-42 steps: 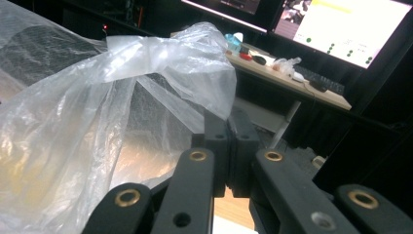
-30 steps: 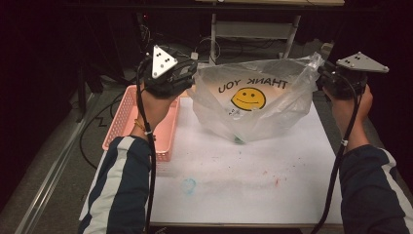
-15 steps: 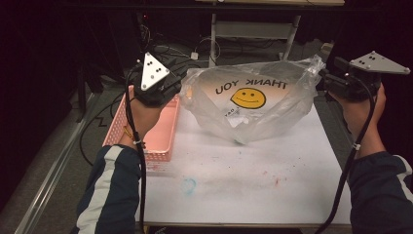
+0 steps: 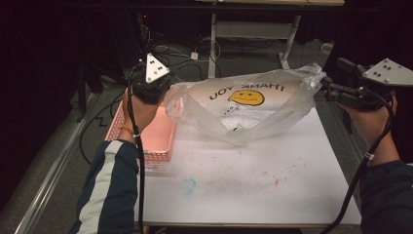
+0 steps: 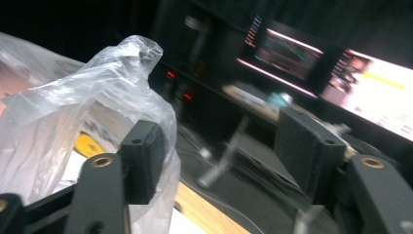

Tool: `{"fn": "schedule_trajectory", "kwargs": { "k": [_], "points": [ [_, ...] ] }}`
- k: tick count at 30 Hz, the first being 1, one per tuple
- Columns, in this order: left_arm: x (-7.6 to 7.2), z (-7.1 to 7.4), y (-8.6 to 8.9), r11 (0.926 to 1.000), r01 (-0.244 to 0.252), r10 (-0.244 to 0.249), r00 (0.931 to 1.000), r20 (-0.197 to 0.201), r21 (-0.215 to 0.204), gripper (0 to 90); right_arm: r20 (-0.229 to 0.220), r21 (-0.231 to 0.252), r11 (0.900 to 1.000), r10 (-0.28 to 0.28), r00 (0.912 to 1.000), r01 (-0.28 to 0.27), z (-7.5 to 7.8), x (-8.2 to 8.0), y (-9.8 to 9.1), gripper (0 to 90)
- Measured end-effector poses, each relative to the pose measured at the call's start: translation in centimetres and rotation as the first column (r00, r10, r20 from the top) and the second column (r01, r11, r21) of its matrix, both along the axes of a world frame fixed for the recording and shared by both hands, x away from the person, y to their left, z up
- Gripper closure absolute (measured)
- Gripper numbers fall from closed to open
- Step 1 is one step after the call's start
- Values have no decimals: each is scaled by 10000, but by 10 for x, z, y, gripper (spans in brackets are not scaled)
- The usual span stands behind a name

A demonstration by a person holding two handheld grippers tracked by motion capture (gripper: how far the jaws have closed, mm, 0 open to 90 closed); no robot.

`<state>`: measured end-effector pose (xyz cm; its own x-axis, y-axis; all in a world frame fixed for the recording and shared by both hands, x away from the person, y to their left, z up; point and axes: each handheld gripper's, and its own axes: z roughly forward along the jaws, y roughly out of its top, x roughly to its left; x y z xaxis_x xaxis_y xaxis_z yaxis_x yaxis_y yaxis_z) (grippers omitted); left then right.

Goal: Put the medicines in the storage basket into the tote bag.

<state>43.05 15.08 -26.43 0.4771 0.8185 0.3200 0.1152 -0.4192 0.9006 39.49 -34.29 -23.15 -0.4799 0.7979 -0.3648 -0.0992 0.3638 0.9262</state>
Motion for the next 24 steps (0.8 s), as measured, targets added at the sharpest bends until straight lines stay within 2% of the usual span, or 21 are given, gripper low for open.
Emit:
{"fn": "schedule_trajectory", "kwargs": {
  "k": [2,3,5,6,7,8,9,10,11,12,13,14,15,16,17,18,20,21,22,23,24],
  "points": [
    [2,-1,2,9999,-133,134,9999,-48,43,878,-19,-147,9997,213,9998,-213,2,-2,1,376],
    [3,-1,2,9999,-117,118,9999,-103,83,878,-42,-262,9995,150,9999,-151,3,-3,1,373],
    [1,-2,4,9995,288,-291,9994,-191,-130,878,-190,-564,9968,-583,9981,571,3,-2,4,376],
    [-1,-1,4,9986,461,-461,9989,-16,-251,878,-303,-758,9941,-800,9963,775,2,-1,5,376],
    [-5,0,4,9971,591,-587,9982,101,-486,877,-435,-811,9928,-916,9948,879,0,1,5,377],
    [-11,1,4,9915,960,-964,9953,5,-876,874,-523,-857,9903,-1145,9920,1098,-2,3,5,383],
    [-17,2,3,9871,1151,-1140,9933,164,-1114,864,-611,-893,9876,-1347,9890,1290,-5,5,5,388],
    [-24,3,2,9820,1346,-1318,9908,291,-1325,749,-689,-882,9867,-1426,9874,1363,-8,6,5,392],
    [-29,4,1,9754,1617,-1587,9868,320,-1501,701,-767,-807,9871,-1445,9865,1383,-10,8,4,394],
    [-38,5,-2,9669,2020,-1998,9794,297,-1558,627,-835,-762,9874,-1447,9859,1385,-12,8,3,398],
    [-45,6,-6,9672,2058,-2012,9785,453,-1488,571,-958,-767,9873,-1464,9846,1394,-15,9,3,398],
    [-52,5,-11,9694,2014,-1962,9793,500,-1403,470,-953,-841,9858,-1531,9836,1453,-17,10,2,398],
    [-56,5,-14,9707,2012,-1980,9795,377,-1312,387,-986,-839,9848,-1598,9822,1518,-19,10,2,398],
    [-59,4,-16,9671,2144,-2131,9767,242,-1368,311,-1036,-793,9849,-1616,9814,1538,-20,10,1,398],
    [-60,1,-17,9599,2376,-2385,9711,119,-1485,289,-1087,-758,9853,-1605,9810,1528,-22,10,1,399],
    [-60,-2,-19,9569,2506,-2534,9673,-9,-1466,286,-1113,-769,9849,-1632,9803,1552,-23,10,0,399],
    [-56,-10,-22,9631,2412,-2475,9680,-413,-1191,280,-1196,-784,9843,-1670,9787,1583,-28,10,0,405],
    [-53,-14,-24,9681,2284,-2350,9704,-564,-1034,320,-1258,-815,9846,-1639,9784,1545,-30,10,0,404],
    [-49,-17,-24,9710,2200,-2268,9715,-684,-938,390,-1310,-845,9845,-1639,9777,1537,-31,10,-1,404],
    [-46,-20,-25,9707,2277,-2339,9685,-856,-764,520,-1330,-793,9857,-1584,9784,1488,-33,10,-1,404],
    [-43,-23,-25,9749,2181,-2216,9704,-958,-456,659,-1367,-753,9877,-1464,9797,1371,-34,9,-2,402]
  ]
}}
